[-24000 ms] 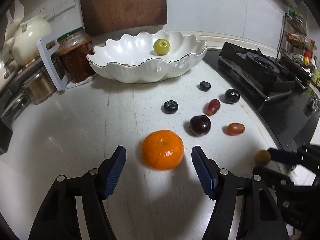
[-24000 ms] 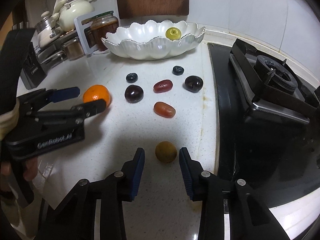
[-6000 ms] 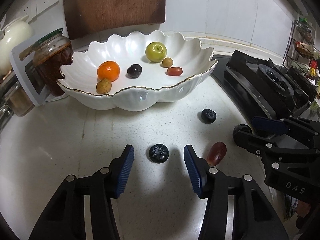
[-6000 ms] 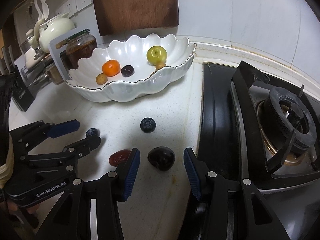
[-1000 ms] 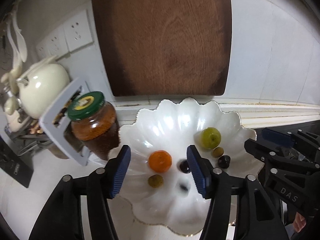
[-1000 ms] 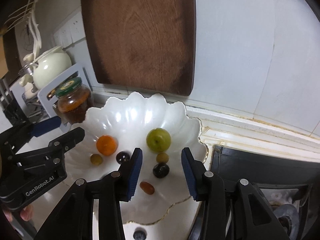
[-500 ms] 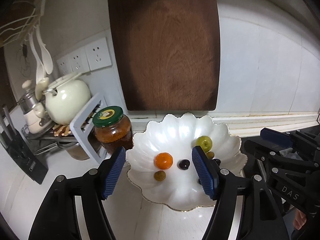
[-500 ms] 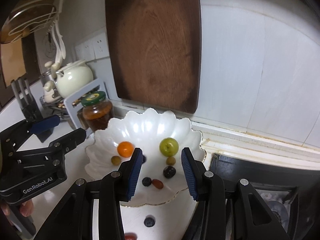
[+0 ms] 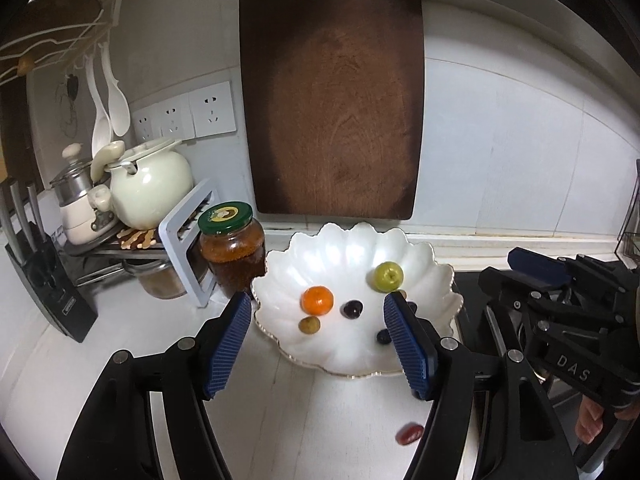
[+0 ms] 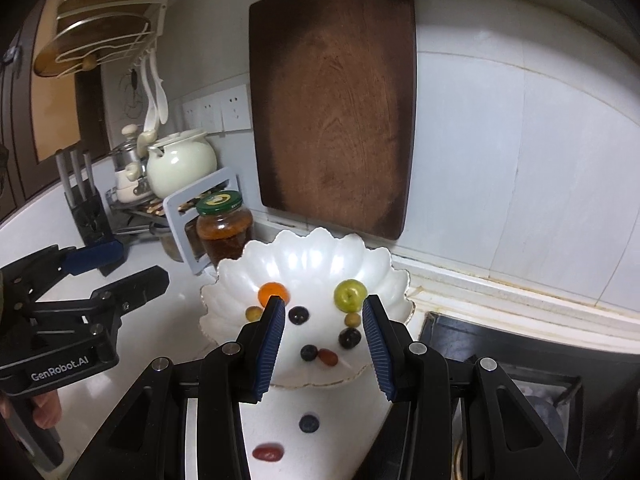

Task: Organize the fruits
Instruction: 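Withdraw both tools from the bowl toward the blueberry and red date on the counter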

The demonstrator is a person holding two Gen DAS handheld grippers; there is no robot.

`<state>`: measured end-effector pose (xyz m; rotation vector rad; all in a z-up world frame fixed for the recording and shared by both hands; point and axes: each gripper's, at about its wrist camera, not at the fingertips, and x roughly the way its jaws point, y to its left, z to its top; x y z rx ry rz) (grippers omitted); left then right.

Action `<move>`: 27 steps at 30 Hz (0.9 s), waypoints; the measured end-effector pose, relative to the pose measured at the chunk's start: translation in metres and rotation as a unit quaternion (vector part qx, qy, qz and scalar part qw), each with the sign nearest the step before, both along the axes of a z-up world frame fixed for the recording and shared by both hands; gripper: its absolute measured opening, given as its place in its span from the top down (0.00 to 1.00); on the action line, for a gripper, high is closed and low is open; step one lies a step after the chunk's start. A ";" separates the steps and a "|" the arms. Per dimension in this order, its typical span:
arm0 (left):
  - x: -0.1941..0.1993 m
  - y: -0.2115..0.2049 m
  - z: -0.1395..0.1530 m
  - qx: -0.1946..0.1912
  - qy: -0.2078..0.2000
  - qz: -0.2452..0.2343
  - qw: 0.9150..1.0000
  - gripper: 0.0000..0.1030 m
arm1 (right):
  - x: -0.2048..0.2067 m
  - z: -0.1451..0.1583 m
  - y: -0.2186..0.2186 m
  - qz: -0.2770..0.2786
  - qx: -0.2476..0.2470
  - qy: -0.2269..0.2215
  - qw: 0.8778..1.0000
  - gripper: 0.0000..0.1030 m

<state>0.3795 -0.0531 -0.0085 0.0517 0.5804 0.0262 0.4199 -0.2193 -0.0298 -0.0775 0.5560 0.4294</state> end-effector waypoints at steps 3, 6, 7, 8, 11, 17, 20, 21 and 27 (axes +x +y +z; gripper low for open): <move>-0.012 -0.001 -0.001 -0.005 0.001 0.000 1.000 0.34 | -0.008 -0.001 -0.001 0.005 0.002 -0.001 1.000 0.59; -0.023 0.000 -0.002 -0.009 -0.001 0.006 1.000 0.34 | -0.016 -0.003 -0.003 0.009 0.001 -0.001 1.000 0.59; -0.025 0.001 -0.003 -0.013 0.000 0.004 1.000 0.34 | -0.018 -0.004 -0.003 0.011 0.001 -0.001 1.000 0.59; -0.028 0.001 -0.004 -0.016 0.003 0.004 1.000 0.34 | -0.021 -0.004 -0.004 0.012 0.000 -0.001 1.000 0.59; -0.034 0.001 -0.006 -0.022 0.007 0.007 1.000 0.34 | -0.026 -0.007 -0.005 0.015 0.001 0.000 1.000 0.59; -0.048 -0.004 -0.013 -0.019 0.008 0.009 1.000 0.34 | -0.037 -0.012 -0.007 0.023 0.002 0.006 1.000 0.60; -0.055 -0.008 -0.016 -0.017 0.010 0.011 1.000 0.34 | -0.042 -0.015 -0.009 0.027 0.003 0.010 1.000 0.60; -0.058 -0.010 -0.018 -0.016 0.011 0.012 1.000 0.34 | -0.044 -0.016 -0.010 0.028 0.002 0.011 1.000 0.60; -0.064 -0.017 -0.031 -0.021 0.033 0.009 0.999 0.34 | -0.050 -0.023 -0.014 0.031 0.001 0.021 0.999 0.60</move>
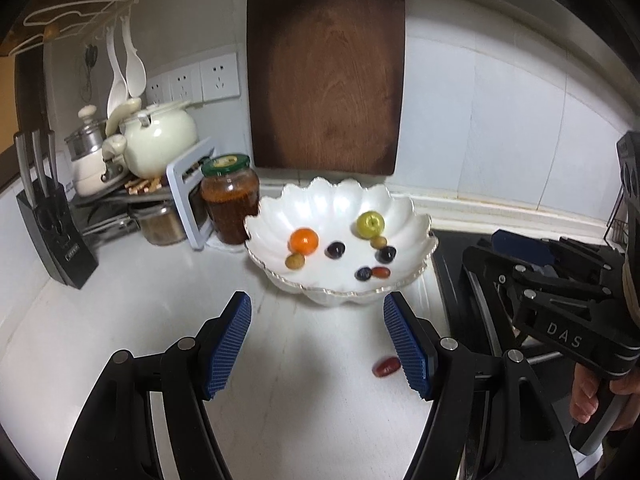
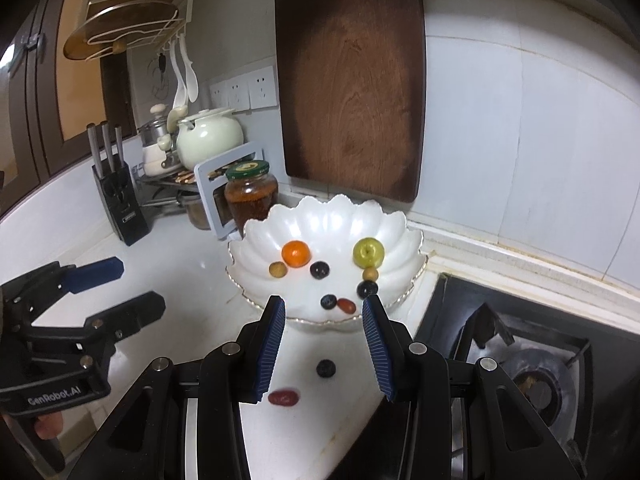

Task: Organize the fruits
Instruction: 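Withdraw both tools from the bowl toward the blueberry and red date on the counter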

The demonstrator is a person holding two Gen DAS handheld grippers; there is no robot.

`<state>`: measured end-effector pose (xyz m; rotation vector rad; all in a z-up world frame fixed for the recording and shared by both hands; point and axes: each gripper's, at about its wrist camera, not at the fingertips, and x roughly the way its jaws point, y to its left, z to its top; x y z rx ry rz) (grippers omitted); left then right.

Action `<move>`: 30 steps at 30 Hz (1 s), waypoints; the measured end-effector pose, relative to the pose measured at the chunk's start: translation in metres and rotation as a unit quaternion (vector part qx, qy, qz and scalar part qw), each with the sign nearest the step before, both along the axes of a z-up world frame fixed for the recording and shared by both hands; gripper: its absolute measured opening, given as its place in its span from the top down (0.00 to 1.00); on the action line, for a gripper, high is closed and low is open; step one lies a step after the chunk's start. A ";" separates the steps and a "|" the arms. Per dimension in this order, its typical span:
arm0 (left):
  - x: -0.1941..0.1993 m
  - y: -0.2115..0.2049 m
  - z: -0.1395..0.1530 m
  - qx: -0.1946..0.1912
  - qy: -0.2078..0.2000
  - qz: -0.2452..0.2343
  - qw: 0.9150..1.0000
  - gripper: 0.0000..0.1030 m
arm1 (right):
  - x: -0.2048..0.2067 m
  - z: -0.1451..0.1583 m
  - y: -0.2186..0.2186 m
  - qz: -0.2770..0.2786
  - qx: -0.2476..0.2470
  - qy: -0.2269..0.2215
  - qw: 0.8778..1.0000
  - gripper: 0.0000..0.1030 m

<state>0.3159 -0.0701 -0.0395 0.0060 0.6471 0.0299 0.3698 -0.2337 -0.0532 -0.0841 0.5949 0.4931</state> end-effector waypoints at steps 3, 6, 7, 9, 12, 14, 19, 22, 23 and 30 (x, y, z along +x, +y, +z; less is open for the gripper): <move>-0.002 -0.003 -0.009 -0.007 0.014 0.002 1.000 0.34 | -0.001 -0.005 -0.001 0.003 -0.005 0.007 1.000 0.60; -0.003 -0.007 -0.017 -0.006 0.022 0.003 1.000 0.34 | 0.000 -0.011 -0.002 0.007 -0.014 0.013 1.000 0.59; -0.003 -0.009 -0.021 -0.008 0.025 0.001 1.000 0.34 | 0.001 -0.013 -0.002 0.008 -0.016 0.015 1.000 0.60; -0.005 -0.013 -0.026 -0.007 0.026 0.001 1.000 0.34 | 0.003 -0.018 -0.003 0.011 -0.018 0.021 1.000 0.60; -0.005 -0.017 -0.035 -0.008 0.030 -0.001 1.000 0.34 | 0.005 -0.025 -0.003 0.011 -0.022 0.027 0.999 0.60; -0.005 -0.019 -0.040 -0.015 0.036 -0.002 0.999 0.34 | 0.008 -0.032 -0.003 0.011 -0.026 0.033 0.999 0.60; -0.003 -0.025 -0.057 -0.018 0.047 -0.002 0.999 0.34 | 0.013 -0.048 -0.002 0.014 -0.037 0.046 0.998 0.60; 0.000 -0.029 -0.067 -0.018 0.055 -0.002 0.998 0.34 | 0.018 -0.058 0.000 0.017 -0.041 0.058 0.997 0.60; 0.002 -0.029 -0.069 -0.017 0.056 -0.002 0.998 0.35 | 0.019 -0.061 0.000 0.018 -0.041 0.062 0.997 0.60; 0.012 -0.043 -0.087 -0.009 0.059 -0.006 0.998 0.36 | 0.032 -0.077 0.004 0.024 -0.047 0.083 0.995 0.60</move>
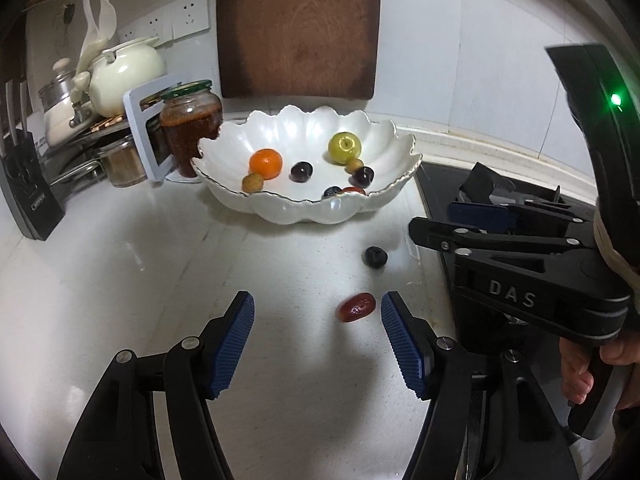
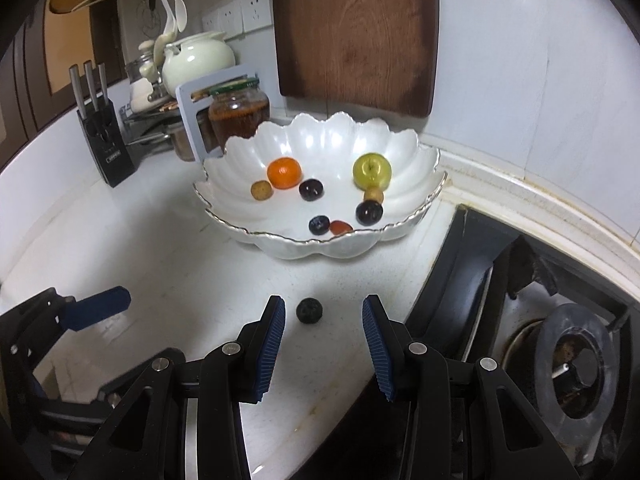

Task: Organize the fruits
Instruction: 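Withdraw both tools from the bowl toward the blueberry and red date on the counter, then grasp the red date with the left tool while the right tool grasps a blueberry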

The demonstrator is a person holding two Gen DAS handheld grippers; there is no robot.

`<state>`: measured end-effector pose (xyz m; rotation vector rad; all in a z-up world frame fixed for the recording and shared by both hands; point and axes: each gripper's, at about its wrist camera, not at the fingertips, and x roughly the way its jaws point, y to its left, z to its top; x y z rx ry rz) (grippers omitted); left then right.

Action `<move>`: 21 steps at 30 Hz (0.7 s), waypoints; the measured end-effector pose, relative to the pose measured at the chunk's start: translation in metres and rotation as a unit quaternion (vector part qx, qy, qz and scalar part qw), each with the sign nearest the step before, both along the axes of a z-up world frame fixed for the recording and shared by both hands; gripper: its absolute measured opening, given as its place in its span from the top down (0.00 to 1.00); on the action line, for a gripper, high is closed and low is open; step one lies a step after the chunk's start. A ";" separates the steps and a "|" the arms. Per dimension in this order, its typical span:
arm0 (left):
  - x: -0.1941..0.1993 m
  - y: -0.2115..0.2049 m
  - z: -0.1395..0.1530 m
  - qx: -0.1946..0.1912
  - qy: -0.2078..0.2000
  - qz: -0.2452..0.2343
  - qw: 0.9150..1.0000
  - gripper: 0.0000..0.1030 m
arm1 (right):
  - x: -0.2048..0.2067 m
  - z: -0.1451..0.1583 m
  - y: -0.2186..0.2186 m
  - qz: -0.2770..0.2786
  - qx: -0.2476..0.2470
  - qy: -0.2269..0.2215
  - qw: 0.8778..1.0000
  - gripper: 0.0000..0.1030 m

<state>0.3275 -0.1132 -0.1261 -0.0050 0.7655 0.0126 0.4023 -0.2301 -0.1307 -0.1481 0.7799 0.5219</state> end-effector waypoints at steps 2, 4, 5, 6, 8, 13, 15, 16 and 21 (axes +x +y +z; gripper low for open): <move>0.003 -0.002 -0.004 -0.004 0.001 0.000 1.000 0.38 | 0.004 -0.004 0.001 0.002 -0.001 0.004 1.000 0.60; 0.006 -0.005 -0.008 -0.010 0.006 0.000 1.000 0.39 | 0.008 -0.008 0.002 0.005 -0.002 0.011 1.000 0.60; 0.008 -0.006 -0.011 -0.014 0.010 -0.001 1.000 0.39 | 0.010 -0.010 0.003 0.006 -0.002 0.015 1.000 0.60; 0.010 -0.008 -0.013 -0.018 0.014 -0.003 1.000 0.40 | 0.013 -0.012 0.004 0.009 -0.001 0.019 1.000 0.60; 0.013 -0.011 -0.018 -0.022 0.017 -0.004 1.000 0.41 | 0.017 -0.015 0.006 0.014 -0.004 0.022 1.000 0.60; 0.021 -0.014 -0.029 -0.027 0.029 0.005 0.999 0.44 | 0.028 -0.024 0.011 0.024 -0.012 0.036 0.999 0.60; 0.024 -0.013 -0.033 -0.032 0.035 0.009 0.999 0.45 | 0.032 -0.028 0.013 0.027 -0.015 0.044 0.999 0.60; 0.026 -0.013 -0.035 -0.035 0.039 0.011 0.999 0.46 | 0.033 -0.029 0.014 0.028 -0.016 0.047 0.998 0.60; 0.030 -0.013 -0.042 -0.038 0.051 0.014 0.998 0.50 | 0.038 -0.039 0.021 0.037 -0.015 0.064 0.997 0.60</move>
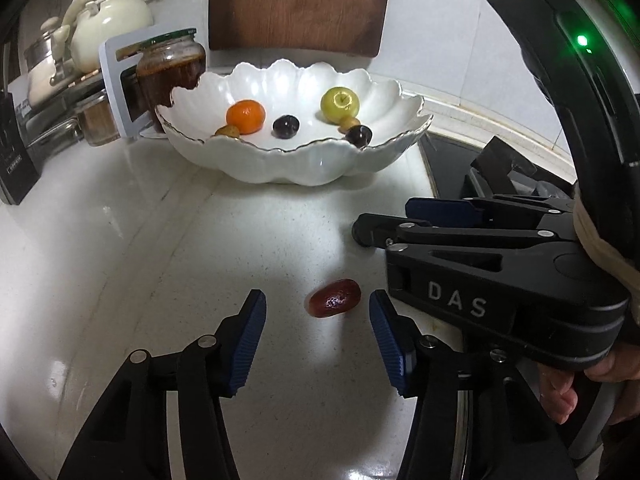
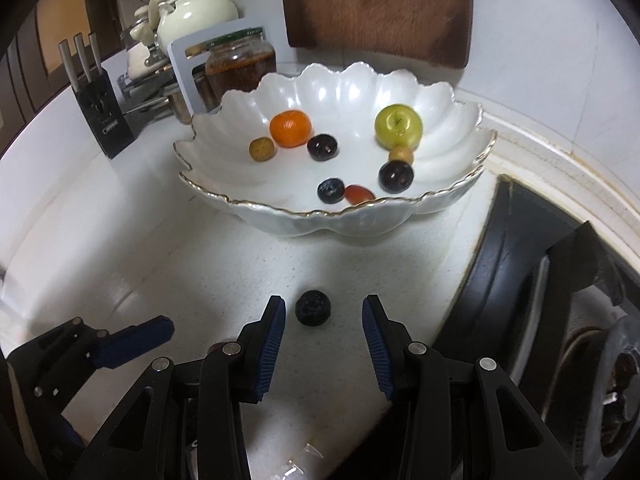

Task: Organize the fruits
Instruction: 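Grasp the red date with the left tool while the right tool grasps a blueberry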

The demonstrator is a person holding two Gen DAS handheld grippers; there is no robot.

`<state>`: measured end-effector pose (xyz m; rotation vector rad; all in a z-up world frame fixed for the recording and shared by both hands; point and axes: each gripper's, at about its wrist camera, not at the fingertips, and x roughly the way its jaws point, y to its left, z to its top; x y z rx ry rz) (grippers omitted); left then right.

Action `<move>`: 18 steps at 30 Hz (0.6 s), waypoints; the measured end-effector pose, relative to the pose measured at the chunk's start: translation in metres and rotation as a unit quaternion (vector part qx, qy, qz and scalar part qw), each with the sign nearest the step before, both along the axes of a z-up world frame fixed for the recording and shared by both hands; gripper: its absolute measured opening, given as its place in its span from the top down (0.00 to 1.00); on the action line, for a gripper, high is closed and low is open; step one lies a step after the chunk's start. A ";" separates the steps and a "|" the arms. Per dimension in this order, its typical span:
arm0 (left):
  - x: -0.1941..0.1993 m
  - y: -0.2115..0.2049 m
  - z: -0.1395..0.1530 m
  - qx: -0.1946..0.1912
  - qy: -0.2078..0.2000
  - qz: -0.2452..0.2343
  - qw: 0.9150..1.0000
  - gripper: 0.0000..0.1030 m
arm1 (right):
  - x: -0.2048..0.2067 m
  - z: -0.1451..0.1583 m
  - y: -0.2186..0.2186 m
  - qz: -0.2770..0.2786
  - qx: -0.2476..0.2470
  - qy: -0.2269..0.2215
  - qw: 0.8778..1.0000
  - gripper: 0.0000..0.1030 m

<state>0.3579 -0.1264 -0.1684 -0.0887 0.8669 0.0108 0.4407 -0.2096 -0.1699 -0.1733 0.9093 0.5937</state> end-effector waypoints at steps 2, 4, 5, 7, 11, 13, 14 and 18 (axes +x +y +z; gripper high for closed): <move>0.001 -0.001 -0.002 0.000 0.003 0.000 1.000 0.51 | 0.002 -0.003 0.003 0.004 -0.002 0.004 1.000 0.60; 0.002 -0.002 -0.004 0.000 0.006 0.000 1.000 0.51 | 0.003 -0.006 0.006 0.007 -0.005 0.005 1.000 0.60; 0.003 -0.002 -0.005 -0.001 0.009 0.000 1.000 0.51 | 0.005 -0.008 0.007 0.007 -0.007 0.008 1.000 0.60; 0.004 -0.003 -0.007 -0.007 0.015 -0.001 1.000 0.53 | 0.006 -0.010 0.008 0.007 -0.004 0.012 1.000 0.60; 0.008 -0.005 -0.009 -0.005 0.019 0.000 1.000 0.59 | 0.008 -0.015 0.009 0.007 -0.004 0.019 1.000 0.64; 0.010 -0.004 -0.011 -0.006 0.023 0.002 1.000 0.61 | 0.007 -0.016 0.009 0.007 -0.003 0.020 1.000 0.66; 0.010 -0.004 -0.011 -0.006 0.022 0.004 1.000 0.62 | 0.007 -0.016 0.009 0.006 -0.002 0.021 1.000 0.66; 0.012 -0.003 -0.010 -0.010 0.021 0.005 1.000 0.66 | 0.007 -0.016 0.007 0.004 0.005 0.023 1.000 0.75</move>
